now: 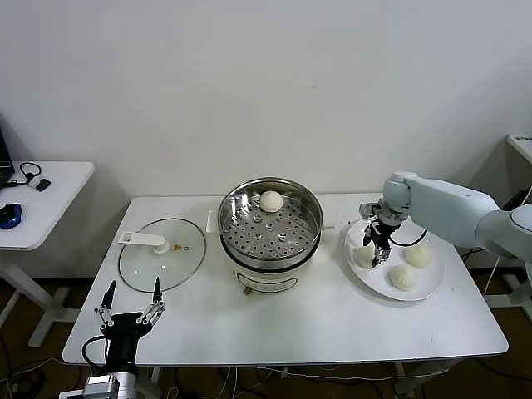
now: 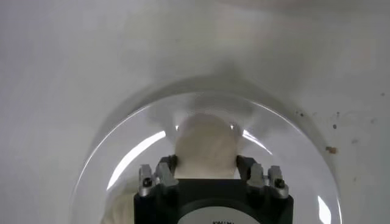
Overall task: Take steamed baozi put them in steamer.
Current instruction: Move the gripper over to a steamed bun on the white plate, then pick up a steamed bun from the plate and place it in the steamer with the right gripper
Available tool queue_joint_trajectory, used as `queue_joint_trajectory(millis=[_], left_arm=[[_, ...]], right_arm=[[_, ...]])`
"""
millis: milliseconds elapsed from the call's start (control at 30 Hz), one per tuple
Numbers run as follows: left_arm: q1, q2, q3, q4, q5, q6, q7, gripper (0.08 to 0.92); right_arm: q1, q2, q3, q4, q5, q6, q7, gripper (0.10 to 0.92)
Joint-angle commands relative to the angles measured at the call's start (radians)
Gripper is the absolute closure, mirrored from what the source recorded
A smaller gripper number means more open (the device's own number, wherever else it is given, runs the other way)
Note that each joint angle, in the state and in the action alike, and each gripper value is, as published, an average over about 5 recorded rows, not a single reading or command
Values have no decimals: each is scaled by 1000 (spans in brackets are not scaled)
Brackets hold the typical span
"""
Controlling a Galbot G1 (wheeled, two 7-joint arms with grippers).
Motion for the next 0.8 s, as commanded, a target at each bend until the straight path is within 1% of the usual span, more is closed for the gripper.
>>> queue_joint_trajectory(millis=[33, 167, 333, 567, 800], left_arm=[[-2, 2, 2, 2, 1, 0, -1, 177], [-3, 2, 5, 1, 1, -1, -1, 177], [-6, 3, 10, 0, 3, -1, 0, 177], [-18, 3, 37, 8, 8, 0, -1, 177], [-21, 5, 72, 9, 13, 0, 0, 177]], right_arm=[[14, -9, -4, 21, -1, -1, 0, 447], [72, -27, -42, 72, 23, -6, -2, 464], [225, -44, -148, 182, 91, -15, -6, 465], [508, -45, -299, 399, 244, -57, -4, 465], [731, 8, -357, 551, 442, -108, 12, 465]])
